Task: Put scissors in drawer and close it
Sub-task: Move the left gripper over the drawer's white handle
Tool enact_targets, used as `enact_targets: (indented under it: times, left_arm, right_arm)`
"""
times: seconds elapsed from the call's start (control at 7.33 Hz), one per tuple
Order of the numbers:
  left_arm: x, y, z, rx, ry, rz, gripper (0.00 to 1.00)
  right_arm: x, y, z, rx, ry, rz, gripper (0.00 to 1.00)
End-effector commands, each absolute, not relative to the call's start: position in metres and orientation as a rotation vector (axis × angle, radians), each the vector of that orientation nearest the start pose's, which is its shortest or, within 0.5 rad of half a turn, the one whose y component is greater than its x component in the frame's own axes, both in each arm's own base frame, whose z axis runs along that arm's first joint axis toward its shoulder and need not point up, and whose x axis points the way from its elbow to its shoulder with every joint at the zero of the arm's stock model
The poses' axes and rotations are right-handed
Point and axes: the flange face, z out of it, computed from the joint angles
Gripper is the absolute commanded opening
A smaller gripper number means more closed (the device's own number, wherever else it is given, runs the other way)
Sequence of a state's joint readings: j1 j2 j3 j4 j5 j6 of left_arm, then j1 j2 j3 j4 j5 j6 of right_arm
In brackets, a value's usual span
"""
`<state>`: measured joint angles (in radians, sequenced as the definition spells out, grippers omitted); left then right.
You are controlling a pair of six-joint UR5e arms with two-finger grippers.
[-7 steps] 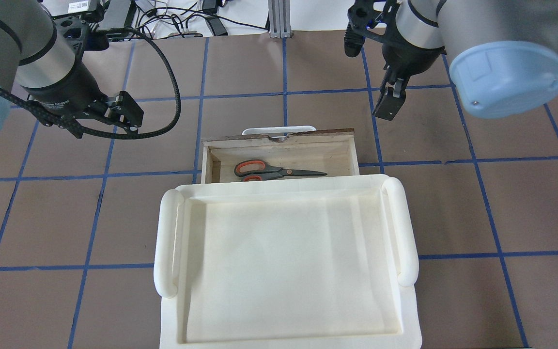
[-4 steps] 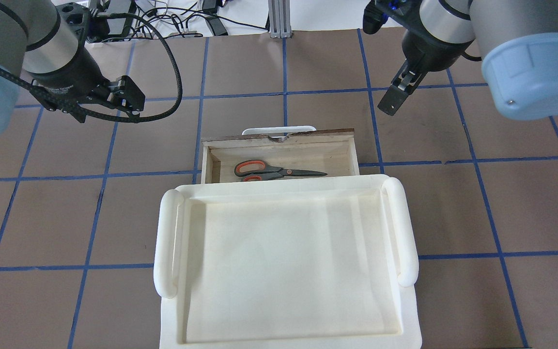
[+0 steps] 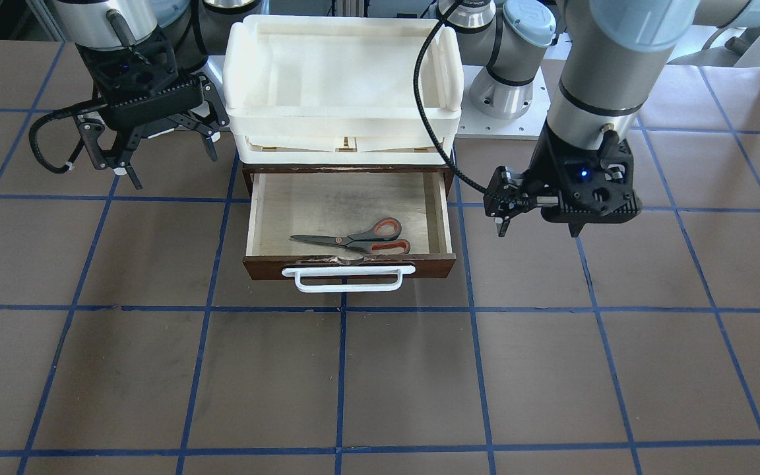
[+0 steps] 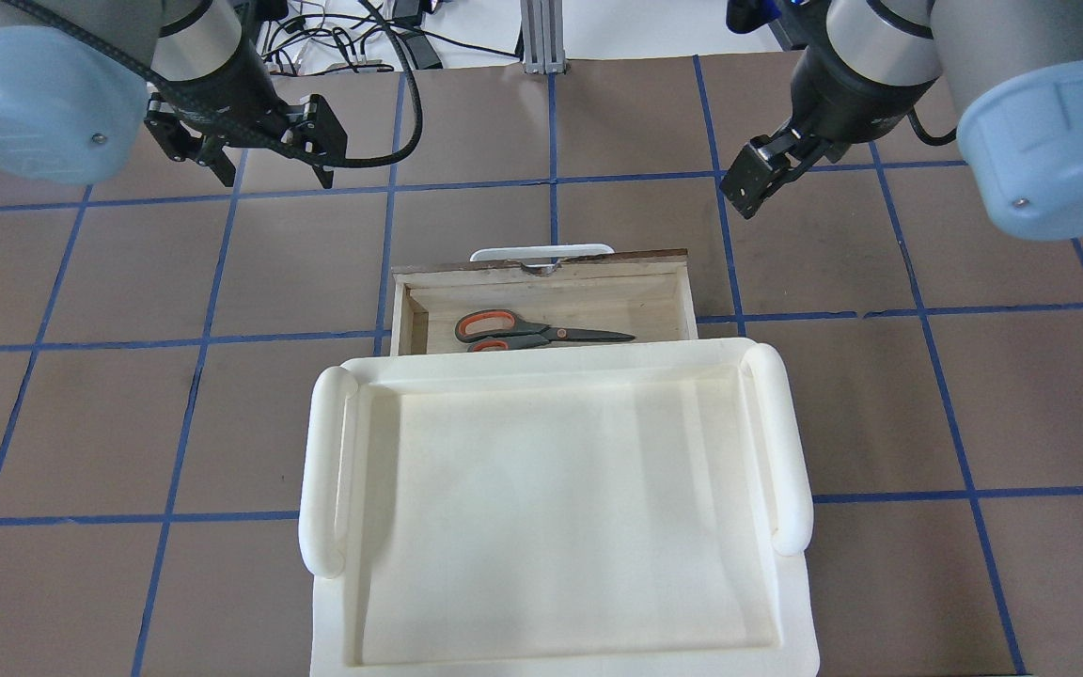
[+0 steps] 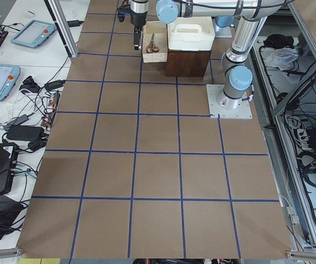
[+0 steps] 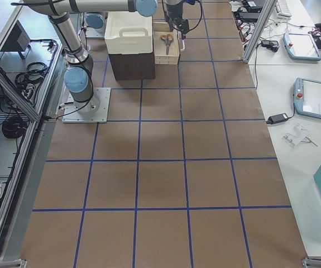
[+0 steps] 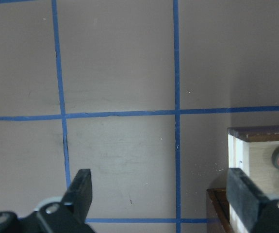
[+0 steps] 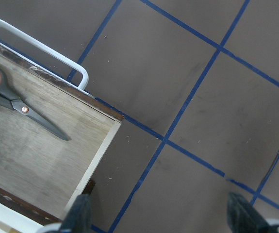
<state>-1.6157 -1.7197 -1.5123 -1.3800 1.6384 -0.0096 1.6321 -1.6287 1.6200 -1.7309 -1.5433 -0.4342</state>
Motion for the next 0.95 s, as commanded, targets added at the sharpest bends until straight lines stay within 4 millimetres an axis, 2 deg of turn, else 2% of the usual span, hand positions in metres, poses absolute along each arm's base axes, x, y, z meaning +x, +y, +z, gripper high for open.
enact_targets:
  times: [0.0, 0.27, 0.41, 0.68, 0.82]
  left_arm:
    - [-0.196, -0.581, 0.415, -0.043, 3.083, -0.182, 1.0]
    - [-0.242, -0.592, 0.368, -0.116, 3.089, -0.165, 1.0]
    - [-0.269, -0.592, 0.346, -0.145, 3.093, -0.169, 1.0]
    - [-0.3, -0.597, 0.306, -0.169, 3.096, -0.168, 1.0]
    - [-0.313, -0.597, 0.29, -0.15, 3.096, -0.162, 1.0]
  right_arm:
    - [0.164, -0.457, 0.513, -0.44, 3.09, -0.171, 1.0]
    - [0.164, -0.456, 0.518, -0.243, 3.106, -0.075, 1.0]
    - [0.164, -0.454, 0.519, -0.22, 3.111, -0.025, 1.0]
    - [0.162, -0.449, 0.521, -0.261, 3.111, -0.025, 1.0]
    - [0.162, -0.452, 0.527, -0.361, 3.1, -0.095, 1.0]
